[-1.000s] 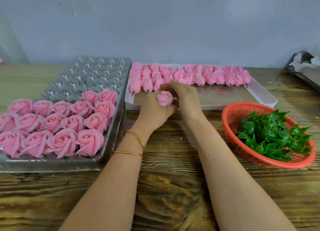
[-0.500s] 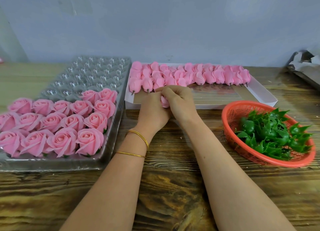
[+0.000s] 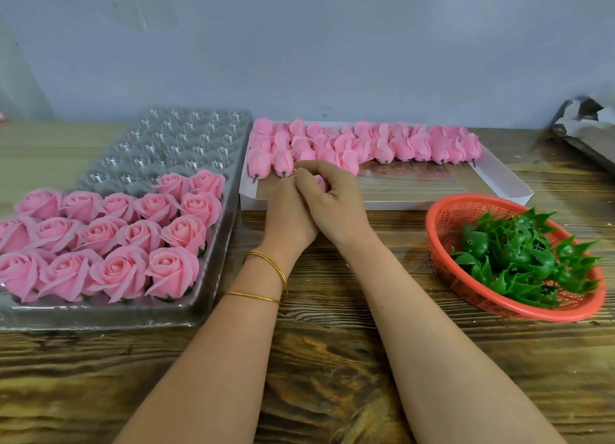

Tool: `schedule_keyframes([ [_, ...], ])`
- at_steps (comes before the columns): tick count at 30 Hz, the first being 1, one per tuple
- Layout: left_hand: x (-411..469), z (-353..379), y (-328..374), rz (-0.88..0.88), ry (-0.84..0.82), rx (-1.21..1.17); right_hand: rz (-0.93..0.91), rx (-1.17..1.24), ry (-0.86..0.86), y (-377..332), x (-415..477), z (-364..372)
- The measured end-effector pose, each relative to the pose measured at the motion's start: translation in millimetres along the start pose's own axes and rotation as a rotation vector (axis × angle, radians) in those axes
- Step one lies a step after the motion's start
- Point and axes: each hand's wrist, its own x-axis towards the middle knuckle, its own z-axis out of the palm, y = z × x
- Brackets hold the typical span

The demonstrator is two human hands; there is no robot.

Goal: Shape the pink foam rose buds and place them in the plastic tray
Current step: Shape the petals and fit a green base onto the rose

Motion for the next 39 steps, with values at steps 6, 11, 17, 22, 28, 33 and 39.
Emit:
schedule_keyframes([
  [6, 0, 3, 1, -0.148, -0.010, -0.204, 0.000, 0.043, -0.082, -4, -3, -1],
  [11, 6, 7, -1, -0.097, -0.071, -0.199, 0.037, 0.020, -0.193, -3, -3, -7],
  [17, 6, 4, -4, -0.046, -0.057, -0.039, 0.014, -0.004, -0.234, -4, -4, -12],
  [22, 3, -1, 3, -0.129, -0.012, -0.283, 0.174, 0.295, -0.187, -9, 3, -16],
  [28, 1, -1, 1, -0.077, -0.056, -0.368, 0.221, 0.570, -0.105, -11, 7, -27],
  [33, 1, 1, -1, -0.031, -0.085, -0.385, 0.186, 0.598, -0.171, -13, 6, -26],
  [39, 1, 2, -3, -0.068, -0.082, -0.443, 0.186, 0.553, -0.210, -14, 5, -22],
])
